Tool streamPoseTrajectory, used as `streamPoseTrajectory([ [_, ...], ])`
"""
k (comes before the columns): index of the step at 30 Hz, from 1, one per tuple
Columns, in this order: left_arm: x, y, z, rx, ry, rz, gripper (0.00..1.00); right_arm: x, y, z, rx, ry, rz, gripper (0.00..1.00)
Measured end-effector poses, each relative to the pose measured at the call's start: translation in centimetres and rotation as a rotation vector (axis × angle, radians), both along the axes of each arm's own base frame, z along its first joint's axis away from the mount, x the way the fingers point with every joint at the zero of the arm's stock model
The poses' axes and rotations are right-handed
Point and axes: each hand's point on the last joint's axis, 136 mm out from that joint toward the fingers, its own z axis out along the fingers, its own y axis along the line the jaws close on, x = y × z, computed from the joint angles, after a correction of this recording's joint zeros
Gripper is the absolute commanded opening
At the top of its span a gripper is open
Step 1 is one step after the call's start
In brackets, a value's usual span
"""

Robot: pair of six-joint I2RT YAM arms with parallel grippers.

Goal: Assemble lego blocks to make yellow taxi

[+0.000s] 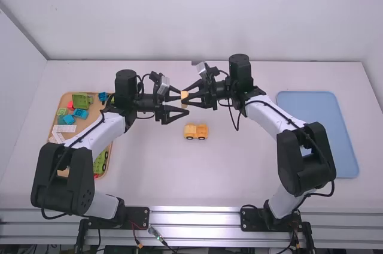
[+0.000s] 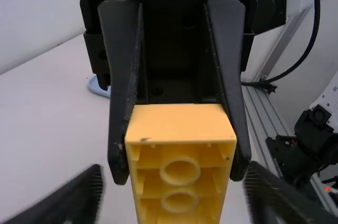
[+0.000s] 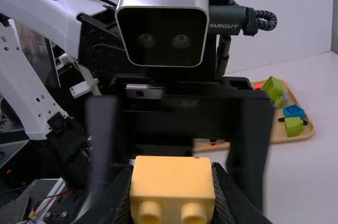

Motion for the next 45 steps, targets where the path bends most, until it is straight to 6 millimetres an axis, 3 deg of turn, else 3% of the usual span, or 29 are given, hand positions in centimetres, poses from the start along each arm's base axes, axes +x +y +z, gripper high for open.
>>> streamPoseTrajectory([
  [5,0.9,0.4,-1.5,0.048,0.065,0.079,0.99,3.1,-0.4,-2.6,-0.118,0.068,-0.2,0.03],
  [11,4.2,2.1,-4.3,0.183,0.112,0.312,0.99,7.6,-3.1,-6.4,-0.299,0.122,-0.493,0.04],
  [14,6.0,5.4,-8.6,0.379,0.215,0.553,0.99,9.3,-5.8,-9.4,-0.447,0.154,-0.654,0.04],
  [16,6.4,6.4,-9.5,0.429,0.222,0.608,0.99,9.5,-6.9,-10.5,-0.503,0.164,-0.694,0.04],
  [18,7.1,8.1,-10.5,0.524,0.189,0.688,0.99,9.2,-9.1,-13.1,-0.649,0.178,-0.754,0.04],
  [21,7.1,8.6,-10.9,0.58,0.137,0.68,0.99,8.0,-11.3,-15.5,-0.815,0.181,-0.773,0.04],
  [26,7.4,8.6,-10.3,0.585,0.044,0.643,0.99,5.8,-13.2,-17.8,-1.008,0.135,-0.726,0.02],
  [32,7.6,9.0,-9.5,0.545,0.01,0.616,0.99,3.0,-14.1,-19.3,-1.182,0.05,-0.602,0.0],
  [37,7.6,9.0,-9.4,0.535,0.009,0.609,0.99,1.5,-13.6,-19.9,-1.25,-0.033,-0.495,0.0],
  [45,7.5,8.8,-9.3,0.527,0.009,0.595,0.99,-1.1,-12.9,-25.1,-1.423,-0.107,-0.205,0.0],
])
